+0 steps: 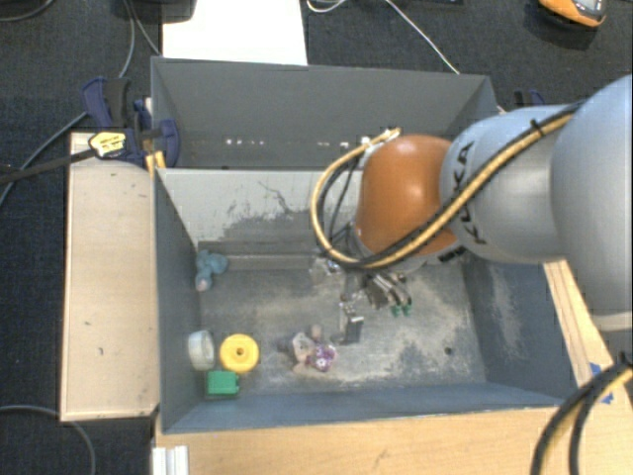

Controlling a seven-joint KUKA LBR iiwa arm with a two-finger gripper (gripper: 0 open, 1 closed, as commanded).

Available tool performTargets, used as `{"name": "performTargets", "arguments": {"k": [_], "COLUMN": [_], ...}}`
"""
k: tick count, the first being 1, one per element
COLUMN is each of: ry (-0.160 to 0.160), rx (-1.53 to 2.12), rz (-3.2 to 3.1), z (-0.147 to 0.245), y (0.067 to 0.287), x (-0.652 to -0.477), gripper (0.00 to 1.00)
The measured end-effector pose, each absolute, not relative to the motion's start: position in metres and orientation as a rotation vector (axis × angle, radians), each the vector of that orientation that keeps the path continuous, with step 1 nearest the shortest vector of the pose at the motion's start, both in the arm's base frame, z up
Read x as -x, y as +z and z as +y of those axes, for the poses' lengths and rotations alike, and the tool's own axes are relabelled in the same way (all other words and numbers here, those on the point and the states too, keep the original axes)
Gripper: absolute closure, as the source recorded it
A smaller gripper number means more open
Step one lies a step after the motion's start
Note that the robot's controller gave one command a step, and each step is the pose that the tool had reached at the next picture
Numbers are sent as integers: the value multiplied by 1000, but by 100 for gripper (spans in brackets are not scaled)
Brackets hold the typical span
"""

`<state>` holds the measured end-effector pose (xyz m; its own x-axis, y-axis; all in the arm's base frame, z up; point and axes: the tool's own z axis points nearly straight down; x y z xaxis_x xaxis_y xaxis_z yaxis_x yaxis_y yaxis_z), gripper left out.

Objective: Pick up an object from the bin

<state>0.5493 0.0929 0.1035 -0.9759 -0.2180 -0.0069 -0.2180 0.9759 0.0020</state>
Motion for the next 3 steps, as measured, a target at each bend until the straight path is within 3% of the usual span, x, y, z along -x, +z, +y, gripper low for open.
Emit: {"name": "performTargets", "arguments": {"k": [1, 2, 3], "ry": [8, 5, 9], "rx": [359, 382, 201], "rz": [3117, 3112, 3133], "z": [88, 91, 94], "y": [81, 77, 70], "x": [-505, -496, -491], "gripper": [0, 0, 100]}}
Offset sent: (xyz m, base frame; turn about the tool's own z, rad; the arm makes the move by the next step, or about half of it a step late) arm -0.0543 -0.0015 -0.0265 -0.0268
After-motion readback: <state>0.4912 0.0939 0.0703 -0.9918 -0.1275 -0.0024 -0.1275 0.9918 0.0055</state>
